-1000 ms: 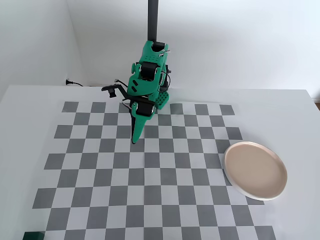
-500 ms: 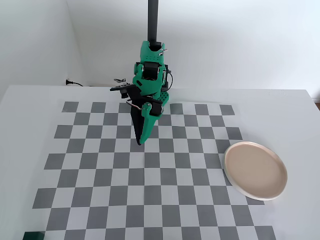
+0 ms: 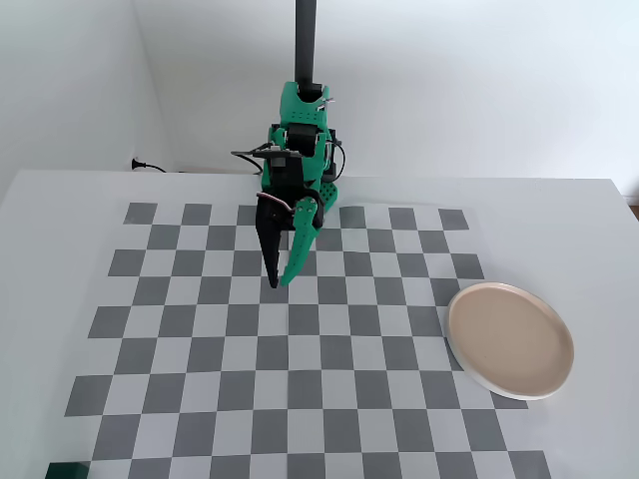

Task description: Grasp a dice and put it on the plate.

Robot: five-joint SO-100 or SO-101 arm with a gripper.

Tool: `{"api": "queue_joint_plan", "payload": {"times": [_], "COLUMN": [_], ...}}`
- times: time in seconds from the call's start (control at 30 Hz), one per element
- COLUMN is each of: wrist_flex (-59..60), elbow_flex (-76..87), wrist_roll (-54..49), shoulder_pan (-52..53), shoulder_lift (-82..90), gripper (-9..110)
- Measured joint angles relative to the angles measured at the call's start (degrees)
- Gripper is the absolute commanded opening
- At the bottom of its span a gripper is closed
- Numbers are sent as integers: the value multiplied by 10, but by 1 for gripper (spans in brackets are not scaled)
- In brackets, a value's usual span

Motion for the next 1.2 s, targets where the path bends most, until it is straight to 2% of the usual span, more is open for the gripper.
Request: {"api": "queue_joint_plan", "payload": {"times": [0.17, 0.3, 0.5, 1.2], "wrist_flex": [-20, -53, -76, -128], "elbow_flex": [-124, -224, -277, -577], "wrist_roll": [-4, -12, -49, -63], "shoulder_pan": [-9, -9, -4, 214], "shoulder_lift": [-132, -257, -312, -690], "gripper": [-2, 4, 2, 3]}}
